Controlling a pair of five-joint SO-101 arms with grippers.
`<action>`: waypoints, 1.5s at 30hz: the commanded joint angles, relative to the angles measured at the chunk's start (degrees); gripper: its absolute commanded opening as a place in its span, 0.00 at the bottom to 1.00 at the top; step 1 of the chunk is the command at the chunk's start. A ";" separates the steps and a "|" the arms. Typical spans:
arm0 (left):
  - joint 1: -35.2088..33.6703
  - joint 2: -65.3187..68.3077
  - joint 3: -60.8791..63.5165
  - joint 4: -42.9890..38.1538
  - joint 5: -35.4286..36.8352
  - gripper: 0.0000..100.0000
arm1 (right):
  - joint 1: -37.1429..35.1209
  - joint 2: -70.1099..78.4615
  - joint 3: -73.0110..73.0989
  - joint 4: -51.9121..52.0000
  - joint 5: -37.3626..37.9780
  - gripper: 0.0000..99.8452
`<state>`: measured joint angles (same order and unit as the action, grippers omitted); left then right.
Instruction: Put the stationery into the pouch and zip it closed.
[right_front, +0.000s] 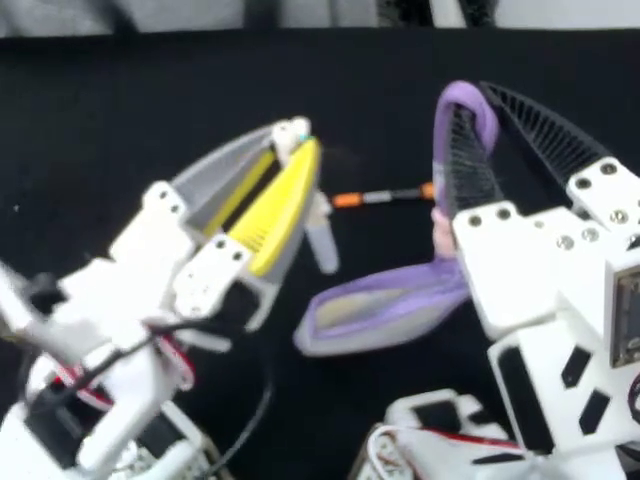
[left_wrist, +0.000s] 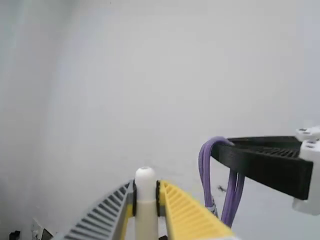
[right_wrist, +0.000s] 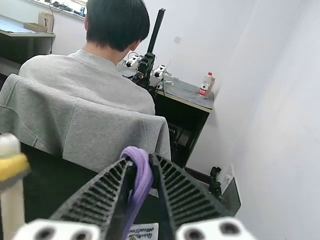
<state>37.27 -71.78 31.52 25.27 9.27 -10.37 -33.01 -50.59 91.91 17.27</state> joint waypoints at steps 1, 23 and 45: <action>0.66 -0.97 1.54 -1.14 0.00 0.03 | -0.62 0.57 -1.54 -0.09 0.35 0.01; 9.89 0.53 4.18 0.53 -1.85 0.03 | -0.44 0.40 -1.54 -0.09 0.35 0.01; 7.34 1.23 -8.57 21.45 -0.79 0.22 | -0.53 0.66 -1.36 -0.09 0.35 0.01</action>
<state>46.86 -71.16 28.09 46.37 8.31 -10.37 -33.01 -50.59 91.91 17.27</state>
